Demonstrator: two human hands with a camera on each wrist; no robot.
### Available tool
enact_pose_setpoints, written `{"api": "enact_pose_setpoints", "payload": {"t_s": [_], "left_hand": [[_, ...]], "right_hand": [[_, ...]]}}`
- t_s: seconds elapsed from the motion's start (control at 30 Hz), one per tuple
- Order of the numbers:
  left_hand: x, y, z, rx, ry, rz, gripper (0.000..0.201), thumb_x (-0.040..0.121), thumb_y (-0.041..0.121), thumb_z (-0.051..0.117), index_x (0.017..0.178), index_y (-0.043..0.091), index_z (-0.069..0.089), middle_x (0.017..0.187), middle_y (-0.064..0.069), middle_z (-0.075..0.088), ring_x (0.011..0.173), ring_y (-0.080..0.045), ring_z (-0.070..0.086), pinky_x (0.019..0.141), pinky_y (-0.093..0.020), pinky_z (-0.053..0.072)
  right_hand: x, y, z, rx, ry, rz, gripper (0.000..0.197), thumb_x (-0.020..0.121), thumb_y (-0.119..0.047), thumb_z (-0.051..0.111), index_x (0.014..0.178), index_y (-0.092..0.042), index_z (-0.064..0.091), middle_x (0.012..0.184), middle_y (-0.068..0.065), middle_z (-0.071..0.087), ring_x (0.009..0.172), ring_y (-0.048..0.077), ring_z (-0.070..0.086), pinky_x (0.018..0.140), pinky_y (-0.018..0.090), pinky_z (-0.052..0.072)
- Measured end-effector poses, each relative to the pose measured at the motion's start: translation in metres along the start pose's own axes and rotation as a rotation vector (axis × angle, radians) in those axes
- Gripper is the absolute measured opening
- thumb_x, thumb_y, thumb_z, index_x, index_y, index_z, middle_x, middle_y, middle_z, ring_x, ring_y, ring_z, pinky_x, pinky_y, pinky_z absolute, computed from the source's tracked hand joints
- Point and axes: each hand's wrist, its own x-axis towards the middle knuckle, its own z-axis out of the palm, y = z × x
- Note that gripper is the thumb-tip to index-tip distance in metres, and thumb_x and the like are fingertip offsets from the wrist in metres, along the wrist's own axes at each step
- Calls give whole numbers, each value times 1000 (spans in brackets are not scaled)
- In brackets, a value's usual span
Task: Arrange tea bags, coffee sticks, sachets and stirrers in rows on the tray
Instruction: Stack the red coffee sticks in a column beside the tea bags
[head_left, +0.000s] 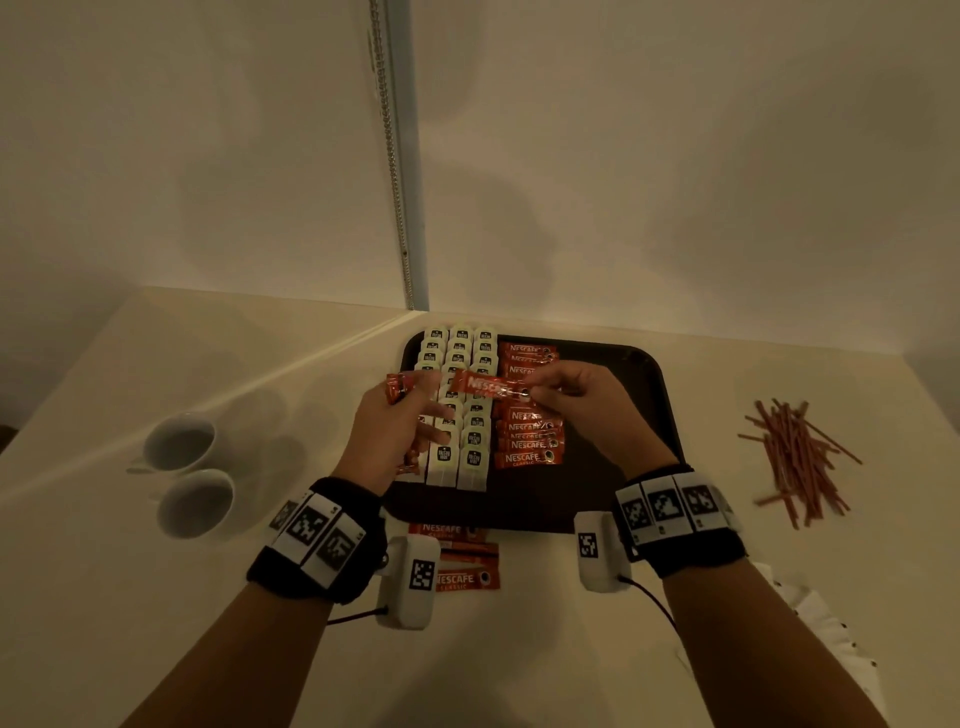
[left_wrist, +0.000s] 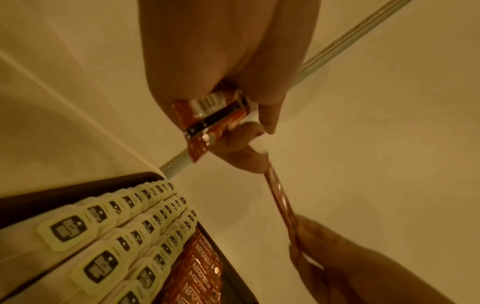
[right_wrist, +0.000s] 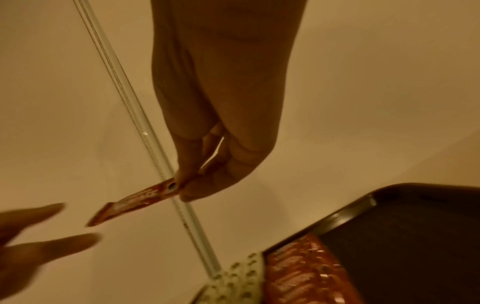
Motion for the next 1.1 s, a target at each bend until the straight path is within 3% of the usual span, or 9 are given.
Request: {"api": "enact_pose_setpoints", "payload": {"t_s": [0.07,0.13,0.17,0.33,0.43,0.53,0.63,0.9,1.1], "left_hand": [[1,-1,-11,-43,-22,-114,23,93,29,48,89,12,62,63,-6,59,47,-19,53,47,-25,36],[-1,-2,-22,-104,-42,-214,27,88,24,39,69,13,55,59,-4,53,44,-19,49,46,-22,34],[-2,-3,-26,-121,-38,-231,25,87,20,36,68,13,50,59,-3,51,43,-19,50,44,-21,35],[-2,-7,-38,-114,-8,-140,15,94,8,38,84,9,49,73,-6,54,56,-21,64,56,-27,52],[-5,-8,-39,-9,-23,-42,14,99,14,44,94,18,57,81,-5,61,69,-24,68,66,-35,57],[-7,-8,-39,55,-24,-2,16,101,24,42,104,27,57,77,-3,59,60,-20,64,54,-28,53],[-5,-10,-40,79,2,-11,20,102,27,40,113,23,56,72,-3,56,50,-15,54,45,-23,42],[-1,-15,-37,6,38,-83,21,101,23,39,108,12,56,66,-3,56,48,-15,49,44,-23,36],[0,-17,-37,-18,14,-136,18,94,3,35,99,12,50,81,-12,60,63,-20,55,54,-28,43]], "right_hand": [[5,19,-8,-157,8,28,11,87,-11,60,90,-21,63,99,0,65,93,16,63,81,30,54],[5,40,-14,-239,-1,90,9,88,-9,59,93,-17,62,96,-7,62,91,8,60,79,22,51],[4,52,-16,-262,-7,122,10,88,-9,59,93,-16,61,94,-9,60,88,5,59,79,21,49],[-8,100,-10,-333,-43,266,13,87,-9,61,95,-19,63,99,-6,61,92,6,58,87,25,48],[-13,115,0,-276,-18,347,12,87,-10,61,95,-18,63,102,-4,62,93,10,59,69,15,44],[-13,120,10,-230,44,400,11,87,-11,62,96,-17,63,105,-3,59,90,9,56,67,15,44],[-10,121,16,-218,100,417,11,87,-10,62,97,-17,64,107,-2,59,95,9,54,79,22,46],[-6,121,25,-226,178,431,15,88,-11,61,102,-15,64,114,2,61,99,10,54,86,24,44],[-6,120,29,-222,182,448,16,89,-10,60,104,-14,62,115,3,60,100,10,53,87,24,43]]}}
